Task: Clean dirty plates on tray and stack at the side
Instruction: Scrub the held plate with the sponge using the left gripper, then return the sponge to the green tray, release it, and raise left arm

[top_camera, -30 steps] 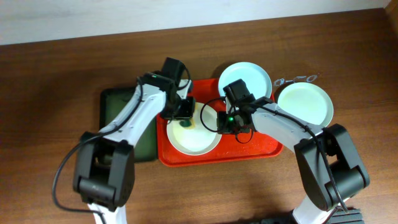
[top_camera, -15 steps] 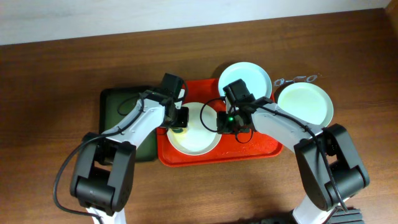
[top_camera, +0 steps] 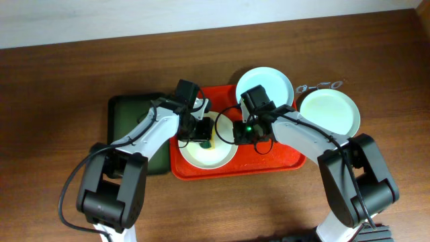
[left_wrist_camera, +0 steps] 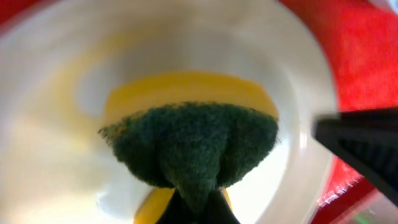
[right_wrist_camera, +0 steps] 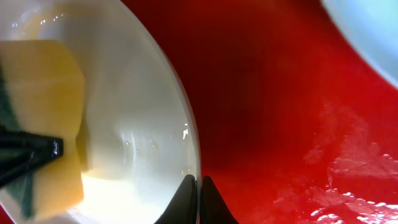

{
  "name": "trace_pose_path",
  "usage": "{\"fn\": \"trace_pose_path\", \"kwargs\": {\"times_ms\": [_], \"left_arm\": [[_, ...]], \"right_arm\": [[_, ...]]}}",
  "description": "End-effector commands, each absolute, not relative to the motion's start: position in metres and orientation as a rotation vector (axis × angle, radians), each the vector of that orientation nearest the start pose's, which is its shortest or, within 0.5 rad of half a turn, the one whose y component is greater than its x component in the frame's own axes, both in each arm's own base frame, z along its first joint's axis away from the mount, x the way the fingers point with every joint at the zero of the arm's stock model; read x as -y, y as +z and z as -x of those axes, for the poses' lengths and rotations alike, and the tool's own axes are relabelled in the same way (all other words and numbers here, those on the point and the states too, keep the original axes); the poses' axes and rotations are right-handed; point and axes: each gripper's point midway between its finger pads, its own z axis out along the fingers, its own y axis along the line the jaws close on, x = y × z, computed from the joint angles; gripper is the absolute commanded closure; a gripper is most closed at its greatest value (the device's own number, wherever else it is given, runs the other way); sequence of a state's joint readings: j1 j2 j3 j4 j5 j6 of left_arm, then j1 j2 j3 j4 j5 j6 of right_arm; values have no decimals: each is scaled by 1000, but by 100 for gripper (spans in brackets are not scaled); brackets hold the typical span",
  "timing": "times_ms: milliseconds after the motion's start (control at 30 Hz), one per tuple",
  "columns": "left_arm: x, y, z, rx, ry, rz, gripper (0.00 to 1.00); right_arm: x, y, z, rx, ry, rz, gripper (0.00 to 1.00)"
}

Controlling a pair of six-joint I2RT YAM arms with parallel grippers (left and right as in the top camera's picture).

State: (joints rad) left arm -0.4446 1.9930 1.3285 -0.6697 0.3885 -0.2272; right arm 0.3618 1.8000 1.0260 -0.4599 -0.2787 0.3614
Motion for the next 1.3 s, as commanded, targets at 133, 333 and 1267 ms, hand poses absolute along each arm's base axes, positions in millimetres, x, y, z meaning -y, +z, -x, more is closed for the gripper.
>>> {"fn": "trace_pose_path", "kwargs": {"times_ms": [133,333,1267], "left_arm": [[129,100,-401,-2909,-168,-127,100],[52,57,-376,-3037,65,70,100],[173,80,-359,-3021,-58,-315,100]], "right_arm": [[-183,14,-330,-2883,589,108,96],[-183,14,-330,-2882,589,108,96],[-190,18,-332,-2863,649,121,96]]}}
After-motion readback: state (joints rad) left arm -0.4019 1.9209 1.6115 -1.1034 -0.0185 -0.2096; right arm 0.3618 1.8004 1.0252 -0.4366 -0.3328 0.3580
